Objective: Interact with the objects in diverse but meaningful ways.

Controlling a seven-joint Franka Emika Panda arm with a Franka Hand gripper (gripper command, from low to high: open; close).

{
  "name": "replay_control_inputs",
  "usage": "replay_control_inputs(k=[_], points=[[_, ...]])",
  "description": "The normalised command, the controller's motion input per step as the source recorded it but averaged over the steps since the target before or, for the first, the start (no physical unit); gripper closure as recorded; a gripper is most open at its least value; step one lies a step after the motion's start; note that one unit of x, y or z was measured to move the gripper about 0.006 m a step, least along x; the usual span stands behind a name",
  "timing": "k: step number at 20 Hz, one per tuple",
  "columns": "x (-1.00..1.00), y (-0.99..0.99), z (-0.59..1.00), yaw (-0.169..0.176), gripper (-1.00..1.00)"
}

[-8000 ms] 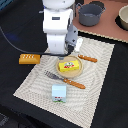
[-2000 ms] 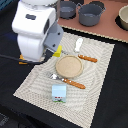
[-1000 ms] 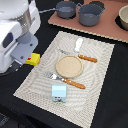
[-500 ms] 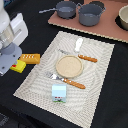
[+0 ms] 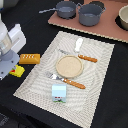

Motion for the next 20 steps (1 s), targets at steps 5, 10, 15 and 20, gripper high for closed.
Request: replay_control_inputs(k=[5, 10, 15, 20], points=[[-0.44, 0.0, -0.44, 0.045, 1.0], [-0.31, 0.02, -0.33, 0.068, -1.0], [-0.22, 0.0, -0.17, 0.069, -1.0], [0.01, 0.22, 0.77, 0.069, -1.0]])
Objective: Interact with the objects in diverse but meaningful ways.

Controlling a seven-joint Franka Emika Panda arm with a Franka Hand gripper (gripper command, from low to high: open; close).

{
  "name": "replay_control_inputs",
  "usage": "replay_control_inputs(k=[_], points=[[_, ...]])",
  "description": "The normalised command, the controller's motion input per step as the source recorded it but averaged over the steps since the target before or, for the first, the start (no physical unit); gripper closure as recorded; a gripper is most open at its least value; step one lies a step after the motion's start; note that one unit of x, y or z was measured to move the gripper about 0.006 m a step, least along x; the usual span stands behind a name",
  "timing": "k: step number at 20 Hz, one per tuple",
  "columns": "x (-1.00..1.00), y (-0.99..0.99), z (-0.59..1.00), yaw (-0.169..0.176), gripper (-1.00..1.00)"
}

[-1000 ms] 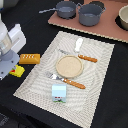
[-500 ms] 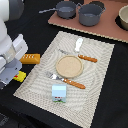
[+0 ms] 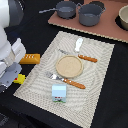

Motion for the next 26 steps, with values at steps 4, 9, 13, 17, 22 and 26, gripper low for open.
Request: replay_control_inputs(k=[4, 9, 13, 17, 22, 26], points=[[0.46, 0.55, 0.95, 0.089, -1.0], [0.45, 0.74, 0.39, 0.116, -1.0], [0.21, 0.75, 0.0, 0.14, -1.0], [-0.09, 0.62, -0.17, 0.131, -1.0], [-0.51, 0.4, -0.07, 0.064, -1.0], [-0.68, 0.25, -0.07, 0.017, -1.0]])
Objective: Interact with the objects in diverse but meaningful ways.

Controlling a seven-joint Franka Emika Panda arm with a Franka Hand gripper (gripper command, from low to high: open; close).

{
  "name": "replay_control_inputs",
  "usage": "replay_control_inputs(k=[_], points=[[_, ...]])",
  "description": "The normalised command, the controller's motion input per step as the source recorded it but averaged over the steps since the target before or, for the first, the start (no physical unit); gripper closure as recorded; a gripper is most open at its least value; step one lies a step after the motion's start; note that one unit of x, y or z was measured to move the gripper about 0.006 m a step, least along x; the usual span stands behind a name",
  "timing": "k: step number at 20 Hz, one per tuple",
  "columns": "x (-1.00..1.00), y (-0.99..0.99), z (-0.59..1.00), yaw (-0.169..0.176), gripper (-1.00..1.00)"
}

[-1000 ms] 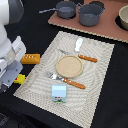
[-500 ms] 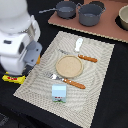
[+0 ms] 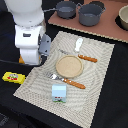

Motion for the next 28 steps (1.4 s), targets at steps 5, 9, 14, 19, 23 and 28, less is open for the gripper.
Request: replay_control_inputs(k=[5, 9, 14, 19, 23, 28], points=[[-0.7, 0.26, -0.16, 0.006, -1.0], [-0.57, 0.24, -0.25, 0.009, -1.0], [-0.45, 0.06, -0.3, 0.012, -1.0], [-0.07, -0.04, -0.22, 0.003, -1.0], [-0.12, -0.06, -0.25, 0.0, -1.0], [-0.34, 0.02, -0.39, 0.0, -1.0]])
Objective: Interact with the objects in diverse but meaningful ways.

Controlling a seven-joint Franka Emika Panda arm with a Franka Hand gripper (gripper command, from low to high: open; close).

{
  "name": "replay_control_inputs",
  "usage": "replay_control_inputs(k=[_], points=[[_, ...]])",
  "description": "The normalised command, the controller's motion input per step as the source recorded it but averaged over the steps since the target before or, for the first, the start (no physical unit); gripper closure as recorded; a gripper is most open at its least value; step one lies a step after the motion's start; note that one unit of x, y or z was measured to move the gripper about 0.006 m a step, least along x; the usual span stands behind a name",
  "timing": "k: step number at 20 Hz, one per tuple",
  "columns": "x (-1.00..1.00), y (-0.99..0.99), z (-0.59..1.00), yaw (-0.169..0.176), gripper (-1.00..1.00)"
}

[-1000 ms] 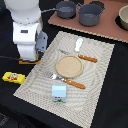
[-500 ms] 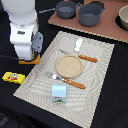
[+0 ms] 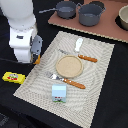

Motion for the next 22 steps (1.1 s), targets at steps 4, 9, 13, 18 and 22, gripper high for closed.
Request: replay_control_inputs(k=[4, 9, 13, 18, 22], points=[[-0.5, 0.02, -0.45, 0.007, -1.0], [-0.51, 0.0, -0.42, 0.008, 1.0], [-0.44, 0.0, -0.31, 0.005, 1.0], [-0.28, 0.02, -0.09, 0.005, 1.0], [-0.08, 0.07, 0.21, 0.003, 1.0]])
